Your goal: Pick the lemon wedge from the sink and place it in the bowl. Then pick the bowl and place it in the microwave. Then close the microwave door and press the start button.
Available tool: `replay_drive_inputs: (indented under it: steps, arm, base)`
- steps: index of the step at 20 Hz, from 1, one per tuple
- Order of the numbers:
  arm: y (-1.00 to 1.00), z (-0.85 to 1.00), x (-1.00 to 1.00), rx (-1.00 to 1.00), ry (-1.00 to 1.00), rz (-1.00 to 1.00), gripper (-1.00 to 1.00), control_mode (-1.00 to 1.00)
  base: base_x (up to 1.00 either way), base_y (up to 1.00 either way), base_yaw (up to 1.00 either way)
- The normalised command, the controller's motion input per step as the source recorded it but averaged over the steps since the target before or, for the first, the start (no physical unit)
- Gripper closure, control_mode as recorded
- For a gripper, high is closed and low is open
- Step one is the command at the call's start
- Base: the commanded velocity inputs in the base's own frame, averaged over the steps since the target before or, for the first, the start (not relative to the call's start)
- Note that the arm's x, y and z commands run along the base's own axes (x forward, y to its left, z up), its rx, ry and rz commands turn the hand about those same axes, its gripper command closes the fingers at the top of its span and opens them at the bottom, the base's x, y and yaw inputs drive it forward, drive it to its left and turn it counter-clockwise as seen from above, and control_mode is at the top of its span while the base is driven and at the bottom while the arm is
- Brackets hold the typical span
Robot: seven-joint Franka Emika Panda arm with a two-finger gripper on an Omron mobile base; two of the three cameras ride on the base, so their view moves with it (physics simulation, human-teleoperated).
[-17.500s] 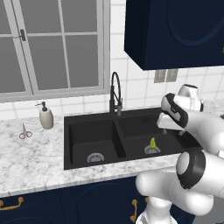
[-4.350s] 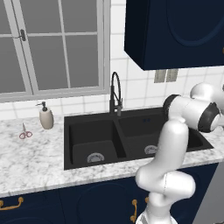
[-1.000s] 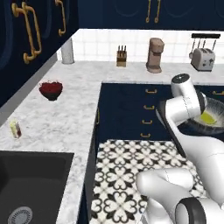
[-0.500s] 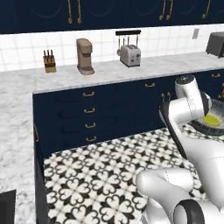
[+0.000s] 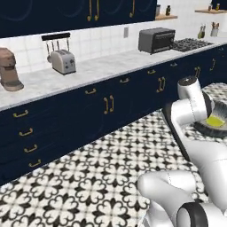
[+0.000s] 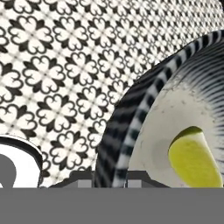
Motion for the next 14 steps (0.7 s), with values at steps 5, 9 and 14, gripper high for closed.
replay_drive_inputs:
  steps: [5,9,14]
  arm:
    - [0.00,0.00,0.00,0.00,0.00,0.00,1.00,1.00]
    - [0.00,0.00,0.00,0.00,0.00,0.00,1.00,1.00]
    - [0.00,0.00,0.00,0.00,0.00,0.00,1.00,1.00]
  base:
    - [0.48,-0.41,-0.58]
    - [0.47,-0.36,-0.59]
    - [0.54,-0.29,-0.62]
